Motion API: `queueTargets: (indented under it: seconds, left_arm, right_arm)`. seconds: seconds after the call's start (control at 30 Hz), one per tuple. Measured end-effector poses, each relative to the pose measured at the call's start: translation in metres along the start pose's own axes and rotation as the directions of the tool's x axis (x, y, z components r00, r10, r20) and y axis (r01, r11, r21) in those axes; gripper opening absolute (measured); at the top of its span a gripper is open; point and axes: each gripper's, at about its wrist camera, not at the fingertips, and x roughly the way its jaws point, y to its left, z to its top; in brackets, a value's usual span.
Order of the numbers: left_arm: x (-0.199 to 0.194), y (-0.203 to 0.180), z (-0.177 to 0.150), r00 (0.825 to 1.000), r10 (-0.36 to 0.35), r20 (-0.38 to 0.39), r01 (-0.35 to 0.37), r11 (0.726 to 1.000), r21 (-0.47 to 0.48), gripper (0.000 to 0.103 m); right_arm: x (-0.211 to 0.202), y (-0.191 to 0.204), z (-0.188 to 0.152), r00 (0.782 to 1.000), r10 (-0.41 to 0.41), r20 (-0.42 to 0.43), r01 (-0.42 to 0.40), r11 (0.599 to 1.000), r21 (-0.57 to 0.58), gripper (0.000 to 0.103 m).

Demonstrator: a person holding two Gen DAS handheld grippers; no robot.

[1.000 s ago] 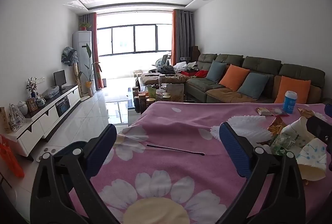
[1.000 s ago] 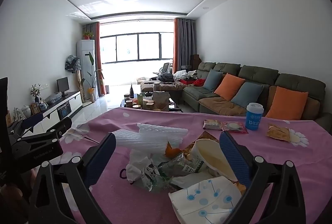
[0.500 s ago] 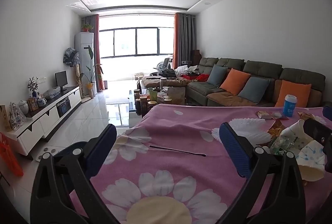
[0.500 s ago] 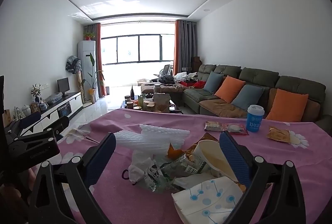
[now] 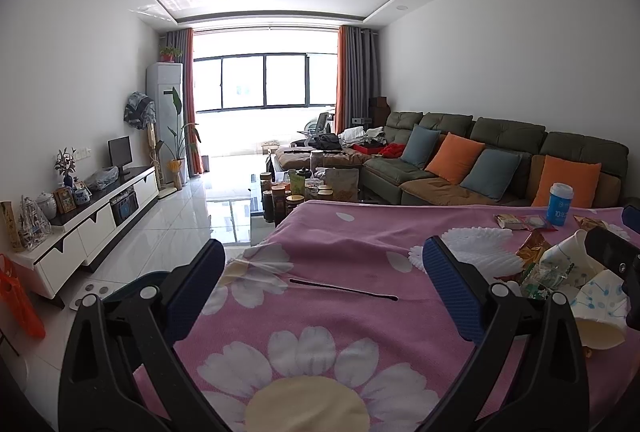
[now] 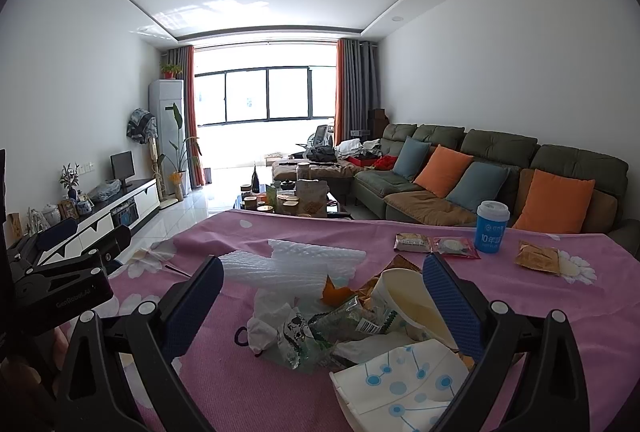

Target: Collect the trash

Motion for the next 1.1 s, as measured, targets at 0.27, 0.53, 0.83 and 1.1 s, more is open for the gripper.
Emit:
queueTargets:
  seconds: [0.27,0.53,0.83,1.1]
  left_arm:
    - [0.0012,-0.0013,-0.0018,1.000,0.001,-0.001,-0.001,1.000,-0.001,0.098]
    - [0.0013,-0.0014,-0.0019,1.000,0.001,-0.001,-0.001,1.000,-0.002,0.098]
    - [0.0016,-0.0015,-0.0021,1.000,0.001,0.000,-0.001,1.000,-0.002,0.098]
    - [0.0021,-0.0020,-0.0027,1.000,0.002,0.000,-0.002,1.000,-0.003,0.098]
  right_arm:
    - [-0.0011,-0.0001,-0.0008,1.000,0.001,0.000,-0.001,1.000,0.005,0.097]
    - [-0.0010,-0.0010,-0.0013,1.000,0.002,-0.001,-0.002,1.000,0.008,0.097]
    - [-0.0012,-0.0016,-0.0013,1.000,0.003,0.000,-0.003,1.000,0.009,0.097]
    - [0.0008,-0.0026,-0.0019,1.000,0.006,0.000,-0.006,1.000,0.013,0.097]
